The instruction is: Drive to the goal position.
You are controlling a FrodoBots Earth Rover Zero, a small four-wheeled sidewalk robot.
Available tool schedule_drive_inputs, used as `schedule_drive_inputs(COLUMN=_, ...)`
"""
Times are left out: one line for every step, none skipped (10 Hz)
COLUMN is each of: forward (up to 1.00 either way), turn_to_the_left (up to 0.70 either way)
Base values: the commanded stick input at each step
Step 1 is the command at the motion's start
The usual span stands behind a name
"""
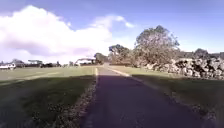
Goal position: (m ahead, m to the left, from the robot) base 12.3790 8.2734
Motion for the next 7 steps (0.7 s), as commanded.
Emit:
schedule_drive_inputs(forward=0.70, turn_to_the_left=0.01)
schedule_drive_inputs(forward=0.70, turn_to_the_left=0.01)
schedule_drive_inputs(forward=0.70, turn_to_the_left=0.14)
schedule_drive_inputs(forward=0.70, turn_to_the_left=0.14)
schedule_drive_inputs(forward=0.70, turn_to_the_left=0.14)
schedule_drive_inputs(forward=0.70, turn_to_the_left=0.14)
schedule_drive_inputs(forward=0.70, turn_to_the_left=0.14)
